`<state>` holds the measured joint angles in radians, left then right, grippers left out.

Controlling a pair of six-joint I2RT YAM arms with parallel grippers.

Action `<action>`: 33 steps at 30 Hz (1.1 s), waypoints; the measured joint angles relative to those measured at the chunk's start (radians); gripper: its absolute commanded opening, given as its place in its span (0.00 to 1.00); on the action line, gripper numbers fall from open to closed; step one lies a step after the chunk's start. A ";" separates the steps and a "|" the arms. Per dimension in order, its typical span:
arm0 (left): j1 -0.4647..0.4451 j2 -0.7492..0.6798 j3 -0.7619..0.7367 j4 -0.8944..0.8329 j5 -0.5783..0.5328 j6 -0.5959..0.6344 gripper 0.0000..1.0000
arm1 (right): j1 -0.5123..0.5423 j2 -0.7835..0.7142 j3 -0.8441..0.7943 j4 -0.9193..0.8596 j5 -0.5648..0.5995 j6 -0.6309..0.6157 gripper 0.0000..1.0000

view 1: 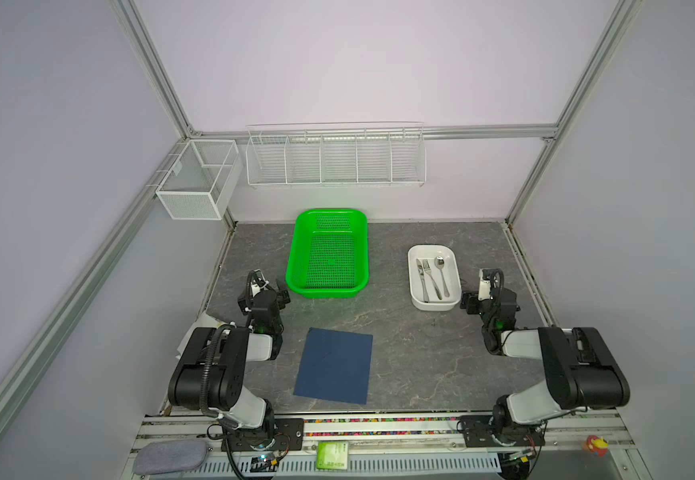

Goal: Place the utensils on the paper napkin and roll it up
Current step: 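Raise both grippers from rest and swing them toward the table center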

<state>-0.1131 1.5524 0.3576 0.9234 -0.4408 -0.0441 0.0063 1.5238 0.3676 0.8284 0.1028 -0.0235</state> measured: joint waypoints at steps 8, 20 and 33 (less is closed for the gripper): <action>0.000 0.000 0.000 0.000 0.000 0.000 0.99 | 0.000 0.000 0.000 0.000 0.000 0.000 0.88; 0.000 0.000 0.000 0.000 0.000 0.000 0.99 | -0.006 0.005 0.001 0.000 -0.015 0.000 0.88; 0.000 -0.014 -0.006 0.024 0.009 0.000 0.99 | 0.005 0.001 -0.002 0.008 -0.007 -0.007 0.88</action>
<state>-0.1131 1.5387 0.3515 0.9474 -0.4316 -0.0437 0.0116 1.5249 0.3656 0.8368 0.0959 -0.0303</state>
